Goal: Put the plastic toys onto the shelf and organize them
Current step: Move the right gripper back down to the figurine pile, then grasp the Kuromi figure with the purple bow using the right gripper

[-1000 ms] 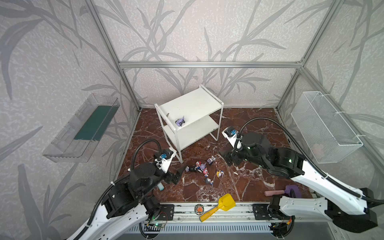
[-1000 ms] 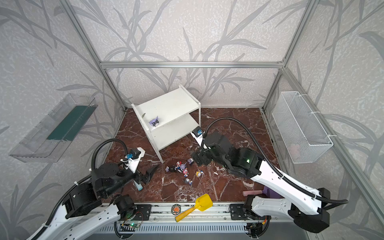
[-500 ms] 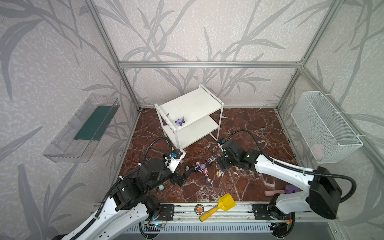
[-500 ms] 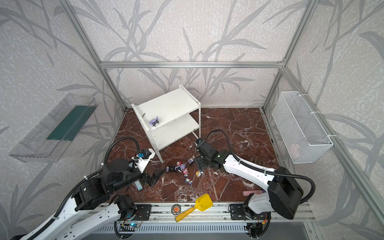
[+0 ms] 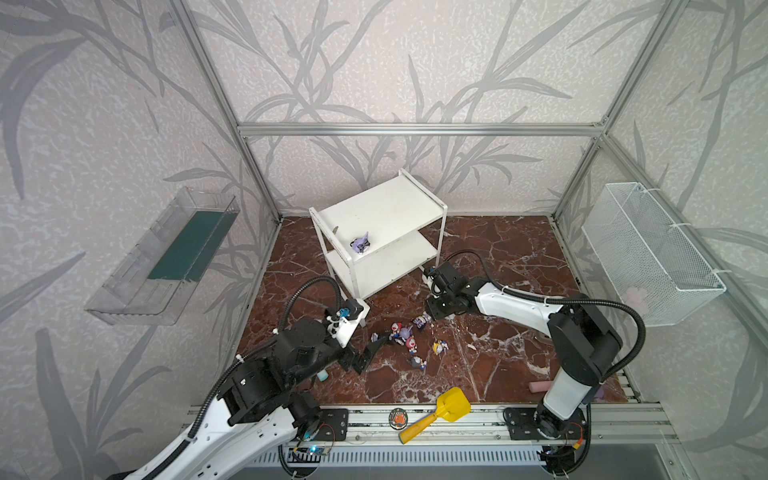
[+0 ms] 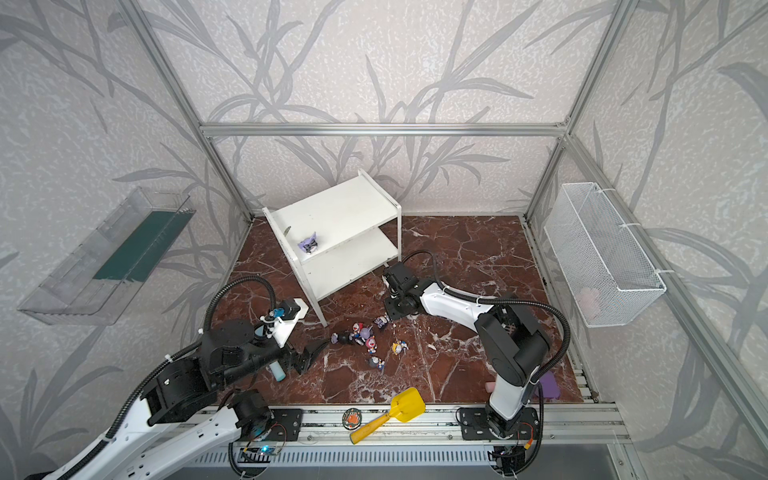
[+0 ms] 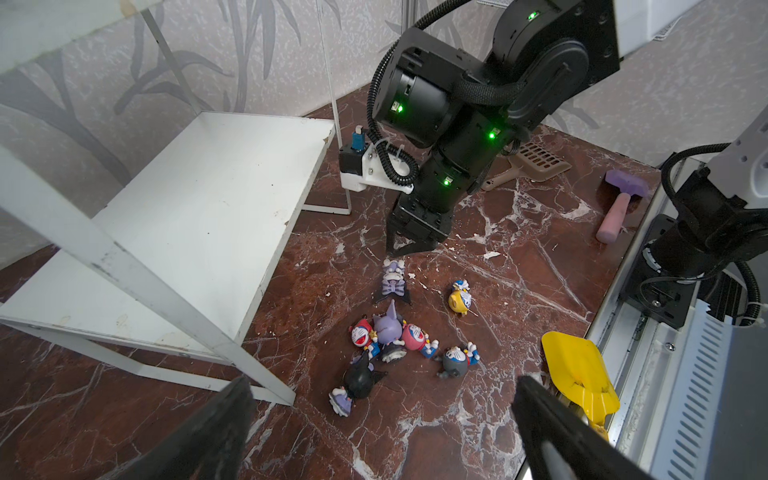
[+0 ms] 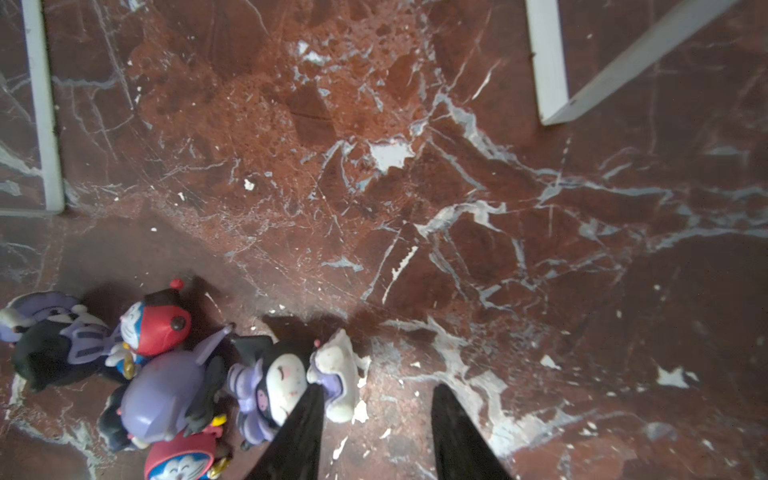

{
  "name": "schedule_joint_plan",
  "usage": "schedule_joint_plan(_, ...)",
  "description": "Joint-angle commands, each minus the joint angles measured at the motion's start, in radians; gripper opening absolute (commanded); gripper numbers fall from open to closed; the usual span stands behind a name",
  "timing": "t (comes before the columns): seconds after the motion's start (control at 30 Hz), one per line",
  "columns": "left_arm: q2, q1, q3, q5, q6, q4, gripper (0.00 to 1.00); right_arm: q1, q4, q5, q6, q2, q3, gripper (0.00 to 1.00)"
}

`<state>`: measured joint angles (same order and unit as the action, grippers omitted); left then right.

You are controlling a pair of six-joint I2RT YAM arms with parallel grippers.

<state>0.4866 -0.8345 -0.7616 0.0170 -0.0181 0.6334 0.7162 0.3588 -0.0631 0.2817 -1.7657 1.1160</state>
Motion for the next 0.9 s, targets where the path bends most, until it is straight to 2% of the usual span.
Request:
schedule_joint_plan(0.0,0.008,0.01,0.011,-0.006,0.014,-0.027,0.99,-0.01,-0.029,-0.054,-0.014,-0.062,0.035,0.43)
schedule_joint_plan(0.27,0.016,0.024,0.007,-0.007,0.014,-0.023,0.99,-0.011,-0.076,-0.061,0.006,-0.136,0.068,0.39)
schedule_joint_plan(0.43,0.015,0.03,0.012,-0.006,0.014,-0.027,0.99,-0.011,-0.069,-0.066,0.005,-0.104,0.025,0.39)
schedule_joint_plan(0.6,0.021,0.038,0.01,0.006,0.012,-0.03,0.99,-0.001,-0.073,-0.049,0.046,-0.014,-0.089,0.38)
schedule_joint_plan(0.87,0.037,0.049,0.01,0.025,0.009,-0.035,0.99,0.072,-0.056,0.022,0.145,0.241,-0.289,0.38)
